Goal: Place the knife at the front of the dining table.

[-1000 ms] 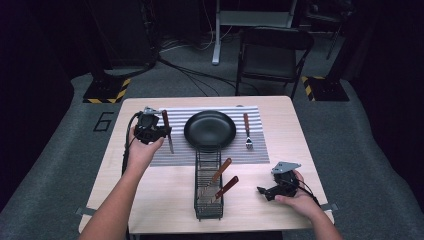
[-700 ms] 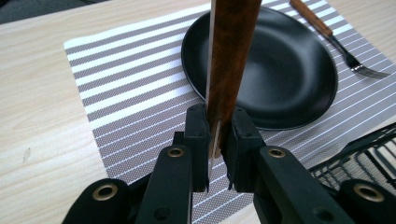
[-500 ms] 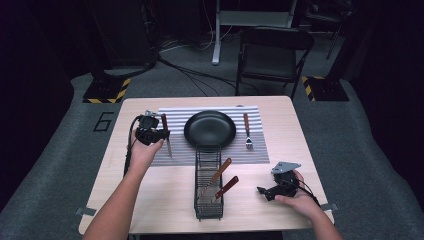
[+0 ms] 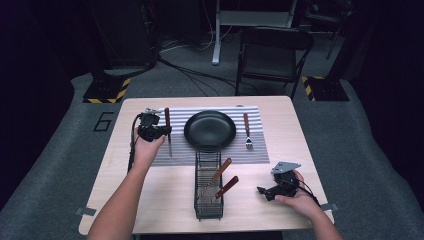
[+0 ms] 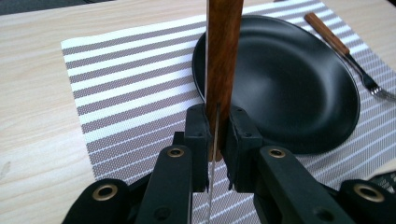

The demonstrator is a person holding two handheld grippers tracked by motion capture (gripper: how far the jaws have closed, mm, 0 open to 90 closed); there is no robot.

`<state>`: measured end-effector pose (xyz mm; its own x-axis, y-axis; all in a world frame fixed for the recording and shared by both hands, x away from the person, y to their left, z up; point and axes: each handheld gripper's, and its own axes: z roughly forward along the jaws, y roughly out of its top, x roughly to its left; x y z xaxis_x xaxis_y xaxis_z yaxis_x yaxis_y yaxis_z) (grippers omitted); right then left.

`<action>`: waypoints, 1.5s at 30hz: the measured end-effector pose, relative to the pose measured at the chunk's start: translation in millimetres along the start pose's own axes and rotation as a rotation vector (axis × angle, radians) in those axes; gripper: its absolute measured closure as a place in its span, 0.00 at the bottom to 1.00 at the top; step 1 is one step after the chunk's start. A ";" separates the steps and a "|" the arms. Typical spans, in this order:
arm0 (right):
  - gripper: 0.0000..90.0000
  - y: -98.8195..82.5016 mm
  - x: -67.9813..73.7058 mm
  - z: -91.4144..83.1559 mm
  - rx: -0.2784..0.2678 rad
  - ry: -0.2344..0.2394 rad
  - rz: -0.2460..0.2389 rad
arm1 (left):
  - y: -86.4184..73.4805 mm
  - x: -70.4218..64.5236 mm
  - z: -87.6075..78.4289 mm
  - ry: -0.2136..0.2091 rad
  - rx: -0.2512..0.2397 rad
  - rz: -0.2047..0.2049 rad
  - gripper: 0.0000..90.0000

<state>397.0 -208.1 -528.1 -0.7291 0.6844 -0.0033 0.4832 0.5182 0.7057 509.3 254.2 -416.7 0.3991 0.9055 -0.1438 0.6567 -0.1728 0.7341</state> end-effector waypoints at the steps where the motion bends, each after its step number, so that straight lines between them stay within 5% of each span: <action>1: 0.00 0.0 0.0 0.0 0.000 0.000 0.000 | 0.1 1.3 1.4 0.000 -0.005 -0.006 0.89; 8: 0.00 0.0 -0.1 0.0 0.000 0.000 -0.001 | 0.8 6.1 16.4 0.007 -0.034 -0.069 0.89; 21: 0.00 0.0 0.0 0.0 0.000 0.000 0.000 | 3.7 15.6 40.5 0.021 -0.032 -0.167 0.89; 29: 0.00 0.0 -0.1 0.0 0.000 0.001 0.000 | 6.4 18.0 52.7 0.022 -0.009 -0.183 0.89; 45: 0.00 0.0 0.0 0.0 0.000 0.000 0.000 | -1.2 32.6 77.0 0.026 -0.020 -0.320 0.89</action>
<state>397.0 -208.1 -528.2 -0.7293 0.6842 -0.0034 0.4828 0.5181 0.7060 570.8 254.0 -473.3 0.1574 0.9225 -0.3524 0.7334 0.1298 0.6673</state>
